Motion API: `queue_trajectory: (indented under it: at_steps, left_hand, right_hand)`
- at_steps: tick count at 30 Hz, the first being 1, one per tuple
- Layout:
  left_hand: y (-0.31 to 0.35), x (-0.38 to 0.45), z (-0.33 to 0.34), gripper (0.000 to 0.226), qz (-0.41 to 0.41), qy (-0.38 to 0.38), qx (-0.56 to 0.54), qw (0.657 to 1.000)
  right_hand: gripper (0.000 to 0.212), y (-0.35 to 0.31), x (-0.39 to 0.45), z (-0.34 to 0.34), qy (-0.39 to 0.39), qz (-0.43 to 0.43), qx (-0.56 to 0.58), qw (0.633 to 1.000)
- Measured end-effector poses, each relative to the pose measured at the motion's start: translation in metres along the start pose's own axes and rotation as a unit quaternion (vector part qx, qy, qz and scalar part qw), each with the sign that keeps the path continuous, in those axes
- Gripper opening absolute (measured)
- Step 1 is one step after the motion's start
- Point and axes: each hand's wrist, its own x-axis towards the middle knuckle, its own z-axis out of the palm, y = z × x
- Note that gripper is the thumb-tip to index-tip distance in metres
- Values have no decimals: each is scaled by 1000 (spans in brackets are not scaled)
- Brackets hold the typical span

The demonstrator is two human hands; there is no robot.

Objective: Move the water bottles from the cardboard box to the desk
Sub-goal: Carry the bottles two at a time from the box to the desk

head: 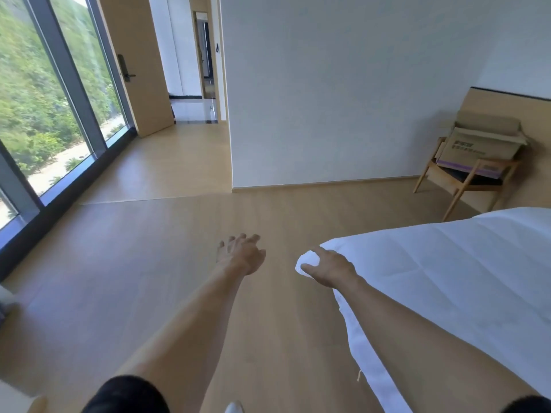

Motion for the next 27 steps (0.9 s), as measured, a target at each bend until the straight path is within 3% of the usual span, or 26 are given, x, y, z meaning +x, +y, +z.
queue_trajectory:
  at_steps: [13,27]
  left_hand:
    - [-37,286,-53,51,49,-24,8,998]
    - [-9,527,-77,54,97,-20,53,994]
  right_hand:
    - [70,-64,235,-57,25,73,-8,997]
    - [71,-65,481,-91,18,109,17,994]
